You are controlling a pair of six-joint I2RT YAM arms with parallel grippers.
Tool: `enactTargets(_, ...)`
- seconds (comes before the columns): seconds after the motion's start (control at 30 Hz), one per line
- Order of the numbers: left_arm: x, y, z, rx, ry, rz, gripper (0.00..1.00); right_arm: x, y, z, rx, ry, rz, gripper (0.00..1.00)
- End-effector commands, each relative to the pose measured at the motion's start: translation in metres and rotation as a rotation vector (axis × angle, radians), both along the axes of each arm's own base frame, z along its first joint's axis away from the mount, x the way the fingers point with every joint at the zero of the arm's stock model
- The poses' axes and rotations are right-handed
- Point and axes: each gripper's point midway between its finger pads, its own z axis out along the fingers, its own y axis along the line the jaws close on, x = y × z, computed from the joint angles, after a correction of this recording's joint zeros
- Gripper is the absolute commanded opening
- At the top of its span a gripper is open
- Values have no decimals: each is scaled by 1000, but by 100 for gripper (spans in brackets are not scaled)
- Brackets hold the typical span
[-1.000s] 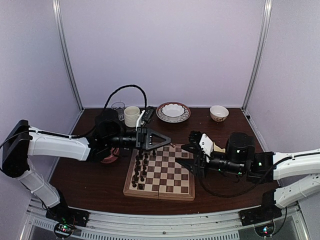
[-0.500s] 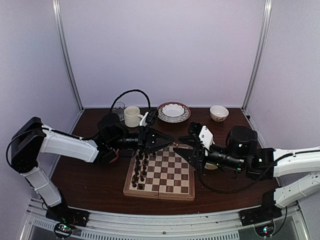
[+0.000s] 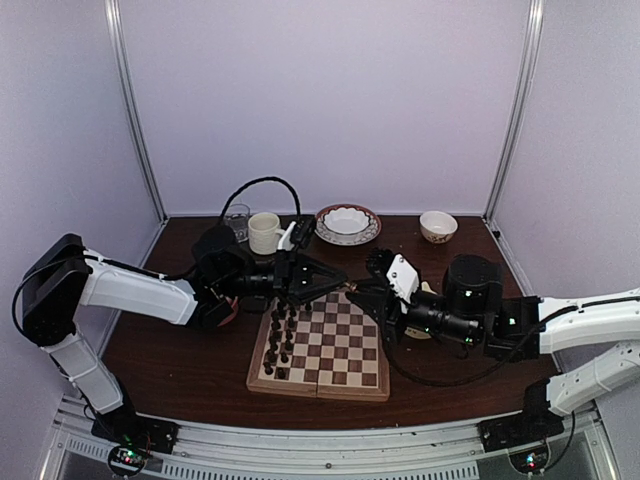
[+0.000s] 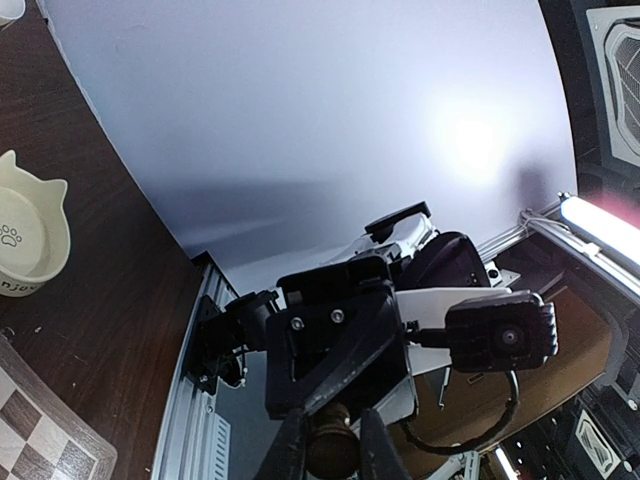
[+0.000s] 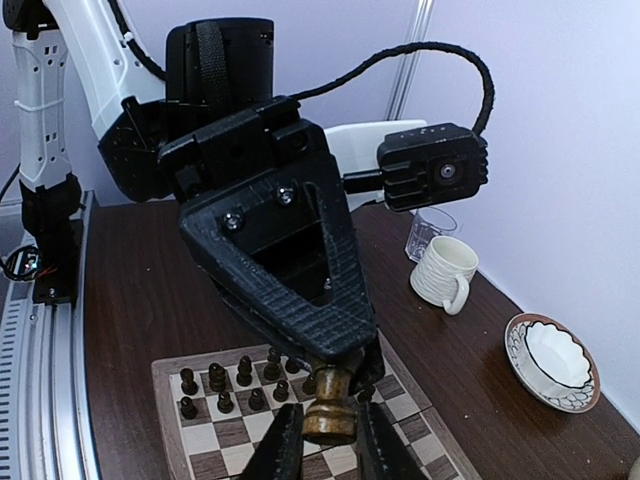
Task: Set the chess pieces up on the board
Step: Pass from the left arm to the right
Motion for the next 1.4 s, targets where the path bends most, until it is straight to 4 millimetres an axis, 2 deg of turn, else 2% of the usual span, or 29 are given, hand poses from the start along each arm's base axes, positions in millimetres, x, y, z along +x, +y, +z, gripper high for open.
enactTargets(0.0,-2,5,11,-40,-36,-13,9,3,0,20,58,-16,-22,21)
enactTargets(0.1,-2,5,9,-36,-34,-11,9,2,-1,22,63,-19,-21,34)
enactTargets(0.23,-1,4,8,-34,-31,-11,9,1,-2,24,71,-19,-19,36)
enactTargets(0.37,-1,4,7,-33,-30,-10,8,0,-3,27,83,-17,-18,27)
enactTargets(0.53,0,3,5,-29,-26,-9,9,0,-5,31,92,-18,-20,27)
enactTargets(0.63,0,3,5,-29,-26,-9,9,1,-5,30,92,-18,-24,19)
enactTargets(0.77,0,3,4,-28,-25,-8,9,1,-4,30,90,-16,-22,18)
enactTargets(0.9,0,3,4,-27,-25,-9,9,1,-4,30,90,-11,-22,8)
enactTargets(1.03,5,7,3,-27,-38,10,20,3,-5,29,79,2,-37,1)
enactTargets(1.1,13,15,1,-21,-61,42,29,5,-7,24,57,20,-55,0)
enactTargets(1.27,50,53,-16,63,-109,208,54,8,-11,4,-21,84,-90,0)
enactTargets(1.37,67,76,-21,130,-171,306,62,14,-9,-13,-89,135,-117,0)
